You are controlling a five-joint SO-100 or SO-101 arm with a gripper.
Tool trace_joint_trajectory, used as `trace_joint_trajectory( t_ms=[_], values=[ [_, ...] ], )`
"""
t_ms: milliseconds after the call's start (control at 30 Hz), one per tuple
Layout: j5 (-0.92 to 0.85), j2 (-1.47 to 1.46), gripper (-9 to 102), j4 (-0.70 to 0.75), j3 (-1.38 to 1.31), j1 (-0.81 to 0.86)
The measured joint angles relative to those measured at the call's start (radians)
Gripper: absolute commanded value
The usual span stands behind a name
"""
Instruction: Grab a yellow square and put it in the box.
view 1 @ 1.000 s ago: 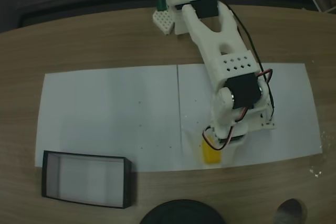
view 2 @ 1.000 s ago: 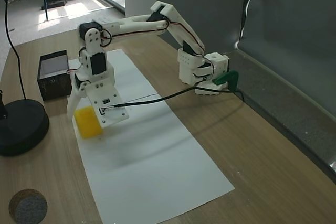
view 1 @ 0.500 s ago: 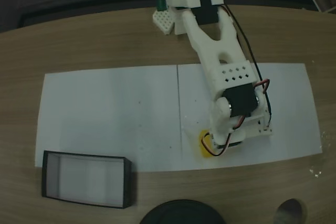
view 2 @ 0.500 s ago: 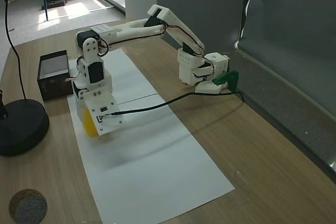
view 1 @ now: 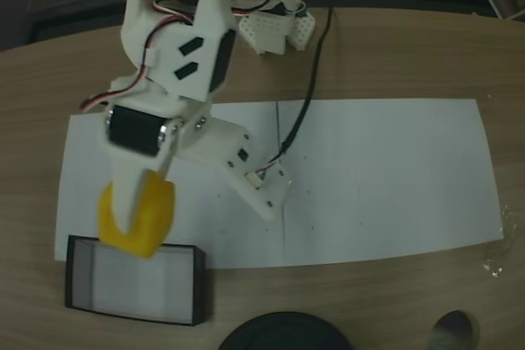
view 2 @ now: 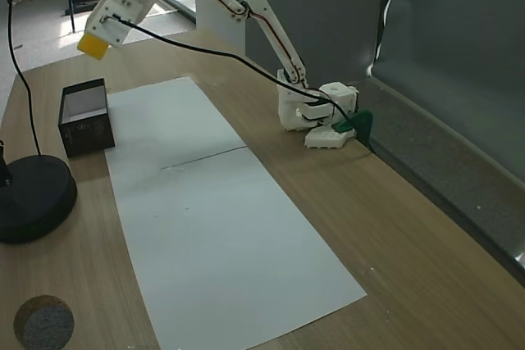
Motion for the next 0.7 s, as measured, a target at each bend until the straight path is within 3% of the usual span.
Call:
trace_joint_trajectory(
  t_ms=[167,700],
  values=[
    [-0.005,-0.044,10,-0.107,-0.018,0.126],
    [-0.005,-0.356,10,-0.247,-0.021,0.052]
  ],
)
